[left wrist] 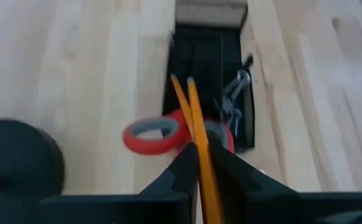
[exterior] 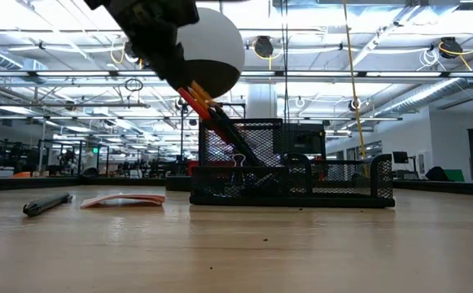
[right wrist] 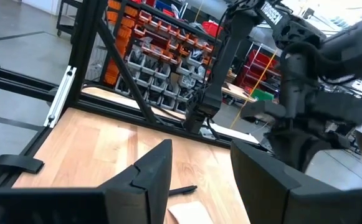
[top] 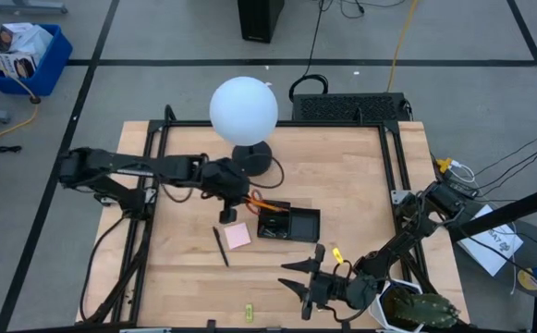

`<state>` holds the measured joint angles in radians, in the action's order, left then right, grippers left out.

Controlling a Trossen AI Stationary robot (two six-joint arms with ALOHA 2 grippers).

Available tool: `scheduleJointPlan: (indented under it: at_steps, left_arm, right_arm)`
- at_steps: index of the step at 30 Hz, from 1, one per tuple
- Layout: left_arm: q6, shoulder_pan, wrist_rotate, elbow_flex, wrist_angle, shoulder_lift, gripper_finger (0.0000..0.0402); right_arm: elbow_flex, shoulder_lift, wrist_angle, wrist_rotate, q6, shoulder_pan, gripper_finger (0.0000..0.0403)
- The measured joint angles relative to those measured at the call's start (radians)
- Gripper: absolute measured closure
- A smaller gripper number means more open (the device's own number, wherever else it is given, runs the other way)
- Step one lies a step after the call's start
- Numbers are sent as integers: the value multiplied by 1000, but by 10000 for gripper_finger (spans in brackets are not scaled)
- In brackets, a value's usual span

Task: Pick and place office supplies into organizer
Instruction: Put the yellow pencil into the desk organizer, then put the eraser into the desk organizer

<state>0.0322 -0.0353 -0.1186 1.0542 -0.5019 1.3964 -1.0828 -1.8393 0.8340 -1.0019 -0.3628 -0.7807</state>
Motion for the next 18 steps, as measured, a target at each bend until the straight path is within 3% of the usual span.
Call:
scheduleJointPlan:
  at_steps: [7,15,18]
  left_arm:
    - [11,0,-12,9,59,61,335]
    - [-3,1,-12,10,105,48,296]
    - [-51,8,-12,11,100,19,283]
  right_arm:
    - [0,0,-14,1,10,0,248]
    - [9,0,-12,-1,18,2,248]
    - [23,0,8,-81,9,16,248]
